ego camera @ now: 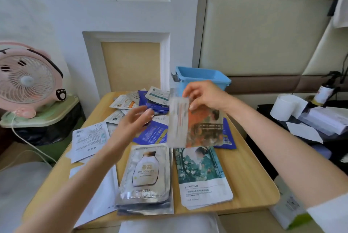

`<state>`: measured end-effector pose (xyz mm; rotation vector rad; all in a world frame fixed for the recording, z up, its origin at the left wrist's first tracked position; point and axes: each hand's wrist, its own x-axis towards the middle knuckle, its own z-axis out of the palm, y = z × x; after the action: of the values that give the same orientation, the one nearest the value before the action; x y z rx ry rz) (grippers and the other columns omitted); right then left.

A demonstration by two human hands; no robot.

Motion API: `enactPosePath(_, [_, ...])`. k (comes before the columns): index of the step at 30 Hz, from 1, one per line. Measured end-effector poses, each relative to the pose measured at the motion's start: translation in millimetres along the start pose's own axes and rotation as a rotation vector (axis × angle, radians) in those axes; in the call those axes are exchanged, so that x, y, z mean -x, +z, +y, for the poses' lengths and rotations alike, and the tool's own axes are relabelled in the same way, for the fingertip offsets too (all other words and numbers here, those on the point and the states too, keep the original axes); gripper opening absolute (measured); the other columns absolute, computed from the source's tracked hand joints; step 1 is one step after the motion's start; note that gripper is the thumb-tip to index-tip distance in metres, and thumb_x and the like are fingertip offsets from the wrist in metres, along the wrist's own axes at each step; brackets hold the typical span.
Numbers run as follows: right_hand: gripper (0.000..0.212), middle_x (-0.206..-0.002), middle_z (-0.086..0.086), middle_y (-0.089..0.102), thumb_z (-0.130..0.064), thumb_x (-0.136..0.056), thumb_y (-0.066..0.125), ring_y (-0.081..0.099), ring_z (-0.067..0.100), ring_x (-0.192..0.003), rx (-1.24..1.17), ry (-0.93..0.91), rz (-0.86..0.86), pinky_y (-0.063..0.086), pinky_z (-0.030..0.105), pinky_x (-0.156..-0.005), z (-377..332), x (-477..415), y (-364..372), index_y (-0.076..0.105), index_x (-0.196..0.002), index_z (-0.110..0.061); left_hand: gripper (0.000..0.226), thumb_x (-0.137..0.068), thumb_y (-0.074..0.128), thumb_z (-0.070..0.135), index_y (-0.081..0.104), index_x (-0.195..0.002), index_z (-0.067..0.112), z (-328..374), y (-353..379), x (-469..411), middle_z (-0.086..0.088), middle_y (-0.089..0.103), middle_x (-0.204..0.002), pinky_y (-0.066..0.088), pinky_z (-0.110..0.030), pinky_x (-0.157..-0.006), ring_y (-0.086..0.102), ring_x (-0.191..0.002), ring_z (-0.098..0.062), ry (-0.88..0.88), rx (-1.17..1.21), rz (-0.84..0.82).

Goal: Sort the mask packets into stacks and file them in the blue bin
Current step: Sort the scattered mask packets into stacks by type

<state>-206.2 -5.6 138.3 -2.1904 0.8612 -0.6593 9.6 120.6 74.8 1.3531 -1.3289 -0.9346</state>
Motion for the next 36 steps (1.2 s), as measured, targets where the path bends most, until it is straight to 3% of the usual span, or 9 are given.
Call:
enactPosePath(4, [0.026, -0.067, -0.016, 0.066, 0.003, -0.074, 0.07, 0.062, -0.007, -0.064, 0.24, 0.004, -0.275, 0.049, 0.014, -0.066, -23, 1, 28, 0.063, -0.077, -0.023, 0.029, -0.083, 0.069, 0.031, 0.062, -0.105, 0.013, 37, 32, -8, 0.001, 0.069, -0.092, 0.056, -0.018, -0.059, 0.067, -0.074, -0.005, -0.094, -0.237, -0.22])
enactPosePath(7, [0.015, -0.085, -0.006, 0.07, -0.008, -0.077, 0.072, 0.063, 0.003, -0.081, 0.257, -0.037, -0.128, 0.048, 0.014, -0.074, -13, -2, 33, 0.068, -0.084, -0.021, 0.007, -0.089, 0.06, 0.011, 0.06, -0.085, 0.006, 28, 56, 0, -0.007, 0.064, -0.074, 0.047, -0.015, -0.04, 0.062, -0.047, -0.006, -0.148, -0.155, -0.202])
enactPosePath(11, [0.018, -0.105, 0.003, 0.065, -0.012, -0.084, 0.067, 0.059, 0.019, -0.106, 0.121, 0.324, 0.408, 0.045, 0.023, -0.081, 60, -12, 5, 0.063, -0.101, -0.014, 0.012, -0.092, 0.052, 0.003, 0.054, -0.104, 0.001, 1, 88, 28, -0.012, 0.065, -0.089, 0.056, -0.027, -0.047, 0.068, -0.064, -0.017, -0.293, 0.252, -0.077])
enactPosePath(15, [0.019, -0.09, 0.011, 0.051, -0.007, -0.089, 0.059, 0.052, 0.023, -0.085, -0.244, 0.887, 0.512, 0.045, 0.028, -0.073, 121, 8, 2, 0.054, -0.107, -0.001, 0.007, -0.094, 0.049, 0.0, 0.053, -0.098, 0.005, -26, 118, 53, -0.013, 0.062, -0.088, 0.058, -0.036, -0.053, 0.065, -0.074, -0.027, -0.479, 0.371, -0.012])
enactPosePath(18, [0.043, -0.11, 0.018, 0.05, 0.0, -0.088, 0.057, 0.052, 0.026, -0.102, -0.453, 0.913, 0.596, 0.045, 0.034, -0.092, 141, 15, 5, 0.043, -0.129, 0.005, 0.015, -0.093, 0.05, 0.002, 0.05, -0.107, 0.008, -40, 123, 55, -0.015, 0.062, -0.102, 0.056, -0.049, -0.079, 0.064, -0.094, -0.032, -0.519, 0.277, 0.006])
enactPosePath(22, [0.04, -0.131, 0.019, 0.048, 0.001, -0.087, 0.06, 0.046, 0.03, -0.125, -0.634, 0.913, 0.606, 0.043, 0.037, -0.097, 141, 11, 4, 0.045, -0.124, 0.001, 0.046, -0.088, 0.057, -0.001, 0.031, -0.123, 0.015, -39, 121, 53, -0.01, 0.056, -0.115, 0.056, -0.05, -0.079, 0.061, -0.103, -0.031, -0.48, 0.207, -0.017])
enactPosePath(25, [0.051, -0.129, 0.018, 0.053, -0.003, -0.083, 0.067, 0.053, 0.029, -0.117, -0.433, 0.929, 0.597, 0.046, 0.036, -0.092, 150, 1, 7, 0.045, -0.129, 0.001, 0.072, -0.085, 0.059, -0.002, 0.018, -0.135, 0.029, -41, 115, 50, -0.008, 0.055, -0.12, 0.056, -0.05, -0.078, 0.065, -0.097, -0.034, -0.387, 0.059, -0.09])
enactPosePath(29, [0.06, -0.128, 0.014, 0.055, -0.033, -0.071, 0.079, 0.055, 0.027, -0.112, 0.111, 0.874, 0.401, 0.047, 0.038, -0.094, 159, -10, 16, 0.055, -0.12, -0.007, 0.046, -0.091, 0.052, 0.004, 0.028, -0.121, 0.03, -27, 110, 56, -0.012, 0.063, -0.106, 0.058, -0.037, -0.053, 0.069, -0.059, -0.026, -0.38, -0.17, -0.216])
enactPosePath(36, [0.088, -0.15, 0.018, 0.023, -0.049, -0.071, 0.076, 0.021, 0.034, -0.14, 0.552, 0.851, 0.172, 0.029, 0.041, -0.109, 157, -10, 27, 0.035, -0.139, -0.011, 0.034, -0.092, 0.055, 0.014, 0.038, -0.121, 0.018, -20, 104, 58, -0.004, 0.061, -0.111, 0.058, -0.03, -0.072, 0.067, -0.085, -0.024, -0.298, -0.514, -0.209])
